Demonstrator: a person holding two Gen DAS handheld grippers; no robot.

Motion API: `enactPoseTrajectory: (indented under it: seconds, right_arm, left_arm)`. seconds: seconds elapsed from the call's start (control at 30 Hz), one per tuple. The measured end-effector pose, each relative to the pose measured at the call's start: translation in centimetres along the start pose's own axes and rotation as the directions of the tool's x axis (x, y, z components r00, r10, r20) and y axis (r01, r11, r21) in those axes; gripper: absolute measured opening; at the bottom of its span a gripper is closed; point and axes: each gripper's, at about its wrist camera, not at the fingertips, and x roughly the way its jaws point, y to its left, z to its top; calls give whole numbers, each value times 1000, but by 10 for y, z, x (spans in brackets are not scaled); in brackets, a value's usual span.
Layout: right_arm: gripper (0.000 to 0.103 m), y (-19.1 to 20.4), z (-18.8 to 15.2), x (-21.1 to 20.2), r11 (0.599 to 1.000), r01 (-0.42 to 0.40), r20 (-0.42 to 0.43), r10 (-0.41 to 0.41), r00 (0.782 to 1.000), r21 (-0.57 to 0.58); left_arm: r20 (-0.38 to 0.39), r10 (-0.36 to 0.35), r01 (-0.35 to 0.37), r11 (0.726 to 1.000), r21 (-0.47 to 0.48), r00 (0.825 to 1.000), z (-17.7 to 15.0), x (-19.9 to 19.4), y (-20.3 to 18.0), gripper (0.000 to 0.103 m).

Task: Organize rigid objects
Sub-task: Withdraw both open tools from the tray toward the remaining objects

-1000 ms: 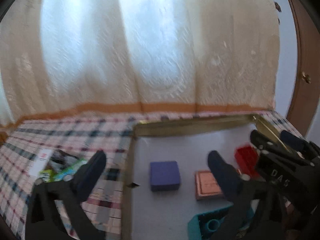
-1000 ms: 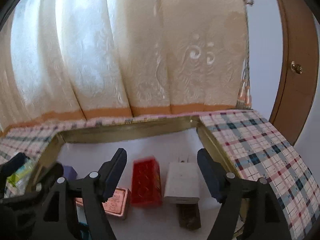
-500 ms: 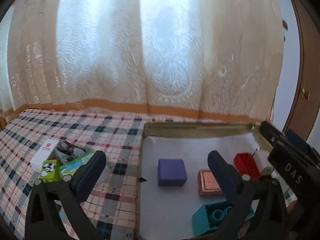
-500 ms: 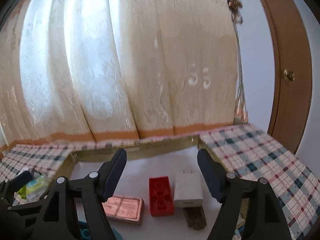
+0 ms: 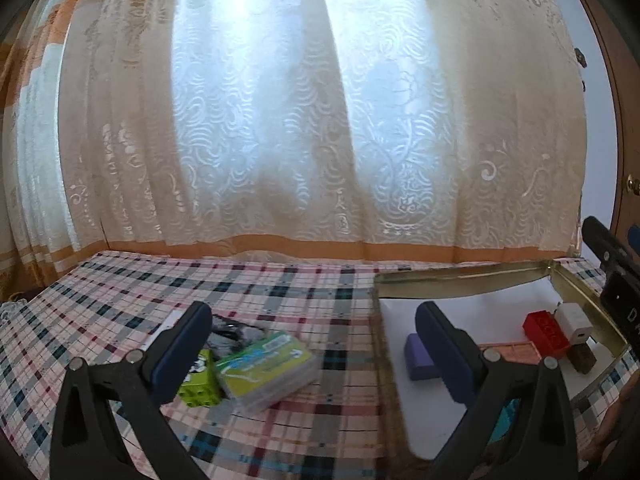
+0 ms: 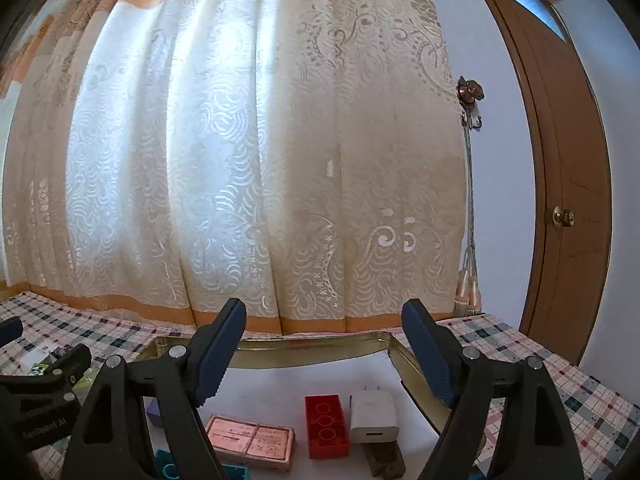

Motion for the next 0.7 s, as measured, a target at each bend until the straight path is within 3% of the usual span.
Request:
enactPoseTrajectory:
  seconds: [0.33,0.7]
  right_arm:
    - [82,-3,-2,-12,994,88,8,-89,996,61]
    - [82,30,-8,-20,996,56,-58,-51,997,75]
  left_arm:
    - [-15,6,-6,1000,-14,1000,-3,-1,33,103]
    - [-59,14,-18,997,-70,998,-7,6,74,103]
